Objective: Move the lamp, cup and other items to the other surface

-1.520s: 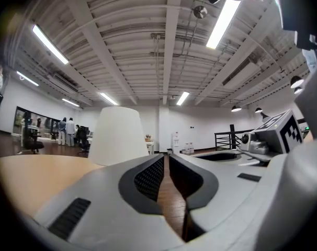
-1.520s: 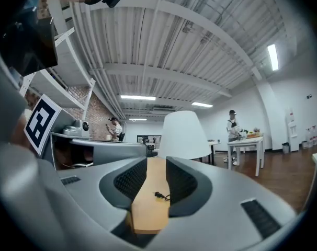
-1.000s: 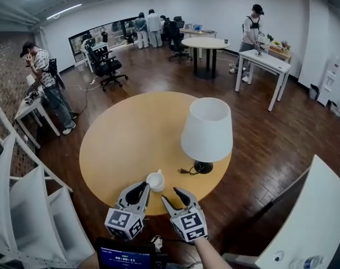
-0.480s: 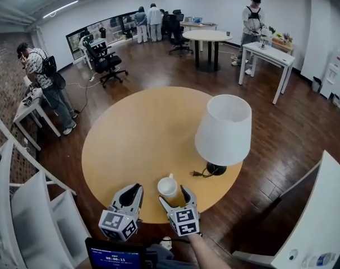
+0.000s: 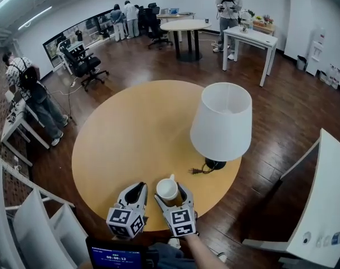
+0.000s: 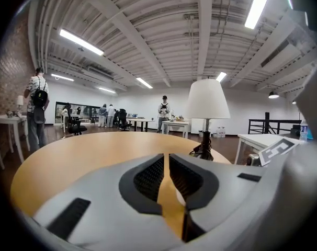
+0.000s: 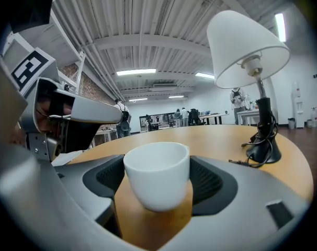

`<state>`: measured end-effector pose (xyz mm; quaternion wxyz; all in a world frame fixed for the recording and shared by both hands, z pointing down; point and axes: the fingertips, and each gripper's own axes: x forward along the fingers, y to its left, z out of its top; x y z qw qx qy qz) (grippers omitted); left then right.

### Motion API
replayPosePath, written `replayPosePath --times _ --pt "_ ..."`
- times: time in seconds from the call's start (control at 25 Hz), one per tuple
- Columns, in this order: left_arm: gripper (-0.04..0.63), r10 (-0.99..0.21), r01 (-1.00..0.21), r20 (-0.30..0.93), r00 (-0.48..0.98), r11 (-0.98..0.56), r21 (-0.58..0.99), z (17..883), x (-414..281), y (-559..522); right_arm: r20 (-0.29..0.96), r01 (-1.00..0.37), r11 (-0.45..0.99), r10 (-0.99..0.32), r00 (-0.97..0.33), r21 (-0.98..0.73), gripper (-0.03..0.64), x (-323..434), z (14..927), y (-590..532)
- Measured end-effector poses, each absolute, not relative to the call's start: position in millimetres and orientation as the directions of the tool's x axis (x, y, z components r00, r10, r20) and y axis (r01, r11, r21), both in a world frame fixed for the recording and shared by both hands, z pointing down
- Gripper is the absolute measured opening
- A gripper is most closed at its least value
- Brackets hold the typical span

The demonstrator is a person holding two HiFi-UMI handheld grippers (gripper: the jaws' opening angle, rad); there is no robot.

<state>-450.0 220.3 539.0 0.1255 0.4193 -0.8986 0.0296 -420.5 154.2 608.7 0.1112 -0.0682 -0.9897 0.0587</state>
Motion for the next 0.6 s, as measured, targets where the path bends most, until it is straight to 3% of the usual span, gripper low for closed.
replayPosePath --times 0.6 --pt "0.043 -0.805 -0.819 0.256 -0.536 0.569 0.076 545.4 -468.8 200.1 0.189 0.105 0.992 0.116 -0.975 -0.07 0.383 -431.3 606.8 152.8"
